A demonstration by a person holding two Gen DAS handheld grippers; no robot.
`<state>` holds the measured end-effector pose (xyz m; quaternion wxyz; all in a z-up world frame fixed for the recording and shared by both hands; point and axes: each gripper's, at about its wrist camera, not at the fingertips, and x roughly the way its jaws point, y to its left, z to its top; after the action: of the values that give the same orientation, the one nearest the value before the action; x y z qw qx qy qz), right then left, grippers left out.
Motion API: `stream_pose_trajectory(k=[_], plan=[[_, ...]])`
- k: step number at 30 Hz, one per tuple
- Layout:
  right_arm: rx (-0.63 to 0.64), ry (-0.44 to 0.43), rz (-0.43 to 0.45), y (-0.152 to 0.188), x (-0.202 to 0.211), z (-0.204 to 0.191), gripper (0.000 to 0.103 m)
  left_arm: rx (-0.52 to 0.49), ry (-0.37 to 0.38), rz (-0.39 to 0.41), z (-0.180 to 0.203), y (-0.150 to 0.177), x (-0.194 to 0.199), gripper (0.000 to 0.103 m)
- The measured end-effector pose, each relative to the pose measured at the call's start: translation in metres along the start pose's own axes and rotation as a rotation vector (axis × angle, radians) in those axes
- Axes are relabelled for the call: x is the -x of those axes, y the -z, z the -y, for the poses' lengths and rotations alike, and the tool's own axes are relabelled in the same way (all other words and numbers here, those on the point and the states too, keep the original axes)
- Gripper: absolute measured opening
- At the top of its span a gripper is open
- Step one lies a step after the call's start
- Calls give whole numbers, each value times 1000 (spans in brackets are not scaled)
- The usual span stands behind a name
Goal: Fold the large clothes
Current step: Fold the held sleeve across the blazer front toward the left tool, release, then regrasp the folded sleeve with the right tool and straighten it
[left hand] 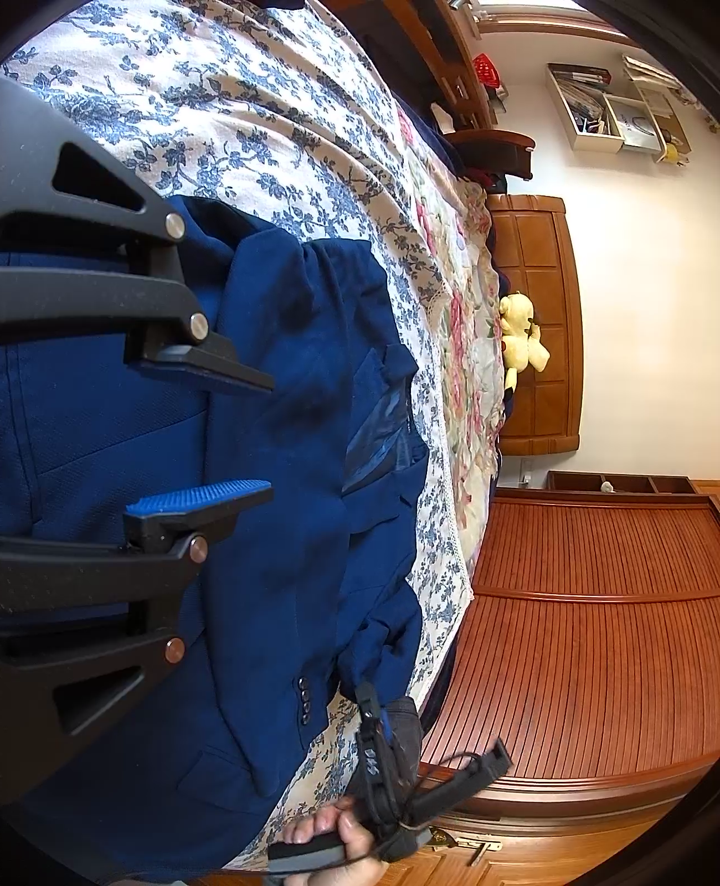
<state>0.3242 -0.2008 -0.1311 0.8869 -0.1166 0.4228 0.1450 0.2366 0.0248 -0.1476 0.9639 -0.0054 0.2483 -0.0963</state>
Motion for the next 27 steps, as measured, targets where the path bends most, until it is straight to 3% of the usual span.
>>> stream_pose_trajectory(k=[1,4,8,12,18,27], plan=[[-10,3,7,0,5,3,40,0,0,1,0,0,0,30],[-35,18,67,-7,27,18,56,0,0,0,0,0,0,30],[-86,67,116,-20,40,46,59,0,0,0,0,0,0,30],[-120,135,110,-34,28,72,59,0,0,-3,0,0,0,30],[-224,183,49,-38,-10,116,60,0,1,-3,0,0,0,30],[-352,201,-86,-12,-70,155,65,-1,2,-4,0,0,-2,30]])
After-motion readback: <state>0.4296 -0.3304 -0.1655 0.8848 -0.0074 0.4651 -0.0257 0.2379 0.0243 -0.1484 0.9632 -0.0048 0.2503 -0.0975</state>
